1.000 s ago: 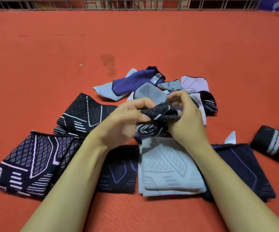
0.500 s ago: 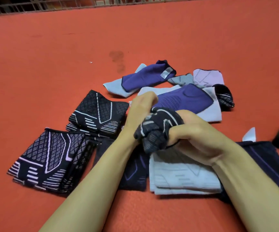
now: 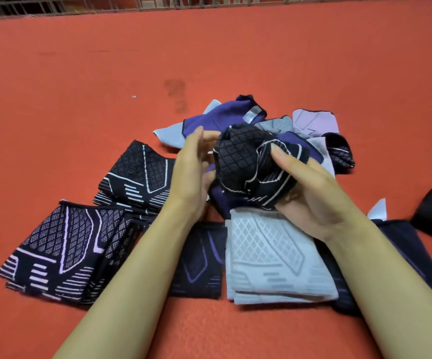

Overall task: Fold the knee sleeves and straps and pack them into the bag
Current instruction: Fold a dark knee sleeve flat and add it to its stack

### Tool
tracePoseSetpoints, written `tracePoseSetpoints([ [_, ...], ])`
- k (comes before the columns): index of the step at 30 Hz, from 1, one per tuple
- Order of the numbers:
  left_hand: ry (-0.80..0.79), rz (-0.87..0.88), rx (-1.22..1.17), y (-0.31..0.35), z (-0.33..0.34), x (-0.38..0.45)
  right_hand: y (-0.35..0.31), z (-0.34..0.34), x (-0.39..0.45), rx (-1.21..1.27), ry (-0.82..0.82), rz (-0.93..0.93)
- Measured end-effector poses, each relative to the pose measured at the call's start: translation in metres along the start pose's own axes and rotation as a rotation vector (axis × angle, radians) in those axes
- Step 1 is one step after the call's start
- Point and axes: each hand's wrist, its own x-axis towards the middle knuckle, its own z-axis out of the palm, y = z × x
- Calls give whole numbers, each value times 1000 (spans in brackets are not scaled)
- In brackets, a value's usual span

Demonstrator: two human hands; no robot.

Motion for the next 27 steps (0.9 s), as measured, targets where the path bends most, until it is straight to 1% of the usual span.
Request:
tracePoseSetpoints([
  [1,16,62,19,5,-2,0,0,-3,3,-16,48,-16],
  [3,30,196,152,8,-4,-2,0,-6,7,2,101,-32],
  [6,95,463,562,-4,-8,-4,1,-9,11,25,173,-46],
  [8,89,525,675,-7,-8,-4,1,-10,12,-15,202,-65],
  [10,-6,523,705,-6,-5,-6,1,-11,10,-88,175,-83],
  [14,-154,447,714,-11,-4,-8,3,-15,7,-247,66,-106],
  [16,-198,412,708,-11,-5,-8,3,-14,5,-278,24,-81],
  [20,-272,394,682,-10,-5,-10,5,-13,3,-338,-39,-27],
  [22,-270,385,699,-9,-5,-9,5,-15,5,-380,-21,-39],
  [25,-173,405,744,-3,-9,-7,5,-20,7,-386,38,-63],
  [27,-171,376,777,-1,-13,-5,5,-21,8,-397,71,-74],
])
